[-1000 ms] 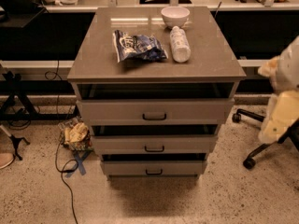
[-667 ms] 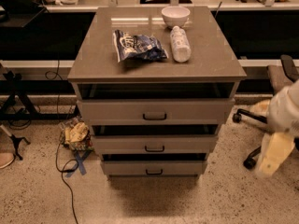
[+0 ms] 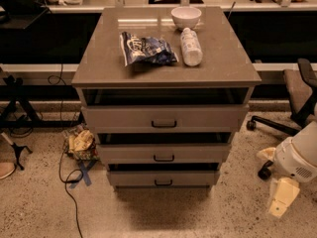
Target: Open bottom drawer
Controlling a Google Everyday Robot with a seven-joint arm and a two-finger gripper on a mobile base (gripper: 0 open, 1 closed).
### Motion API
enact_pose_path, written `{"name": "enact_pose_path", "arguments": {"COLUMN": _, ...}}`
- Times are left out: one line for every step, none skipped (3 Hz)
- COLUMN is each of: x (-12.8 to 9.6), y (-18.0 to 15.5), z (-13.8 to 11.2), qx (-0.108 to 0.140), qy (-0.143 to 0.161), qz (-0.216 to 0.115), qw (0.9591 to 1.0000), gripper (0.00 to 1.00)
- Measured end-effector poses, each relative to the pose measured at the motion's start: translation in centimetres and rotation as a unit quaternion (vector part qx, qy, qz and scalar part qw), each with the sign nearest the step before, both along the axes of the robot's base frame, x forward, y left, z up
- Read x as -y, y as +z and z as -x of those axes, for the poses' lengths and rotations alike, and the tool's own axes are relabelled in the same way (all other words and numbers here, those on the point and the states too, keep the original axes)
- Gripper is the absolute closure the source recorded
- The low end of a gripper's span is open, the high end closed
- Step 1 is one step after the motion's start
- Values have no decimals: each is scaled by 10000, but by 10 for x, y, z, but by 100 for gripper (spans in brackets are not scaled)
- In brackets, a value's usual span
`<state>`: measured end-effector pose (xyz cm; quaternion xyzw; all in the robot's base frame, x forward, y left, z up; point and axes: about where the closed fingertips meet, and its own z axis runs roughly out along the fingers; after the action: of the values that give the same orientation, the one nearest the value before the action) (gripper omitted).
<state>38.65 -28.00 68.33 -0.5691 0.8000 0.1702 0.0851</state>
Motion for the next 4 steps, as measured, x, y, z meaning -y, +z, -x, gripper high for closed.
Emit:
{"name": "enact_pose_path", "arguments": {"x": 1, "y": -3, "z": -1, "qx": 20, "qy": -7, "qz": 19, "qw": 10000, "gripper": 0}}
{"name": "enact_pose_path", "arguments": {"x": 7, "y": -42, "z": -15, "qx": 167, "qy": -100, "qz": 186, "qw": 9996, "gripper": 0}}
{"name": "enact_pose_path", "arguments": {"x": 13, "y": -111, "z": -43, "qx": 509, "qy": -44, "qz": 169, "qw": 9986, "gripper": 0}}
{"name": "enact_pose_path", "arguments": {"x": 5, "y": -204, "z": -90, "qx": 683, "qy": -5, "qz": -149, "qw": 9976, "gripper": 0}}
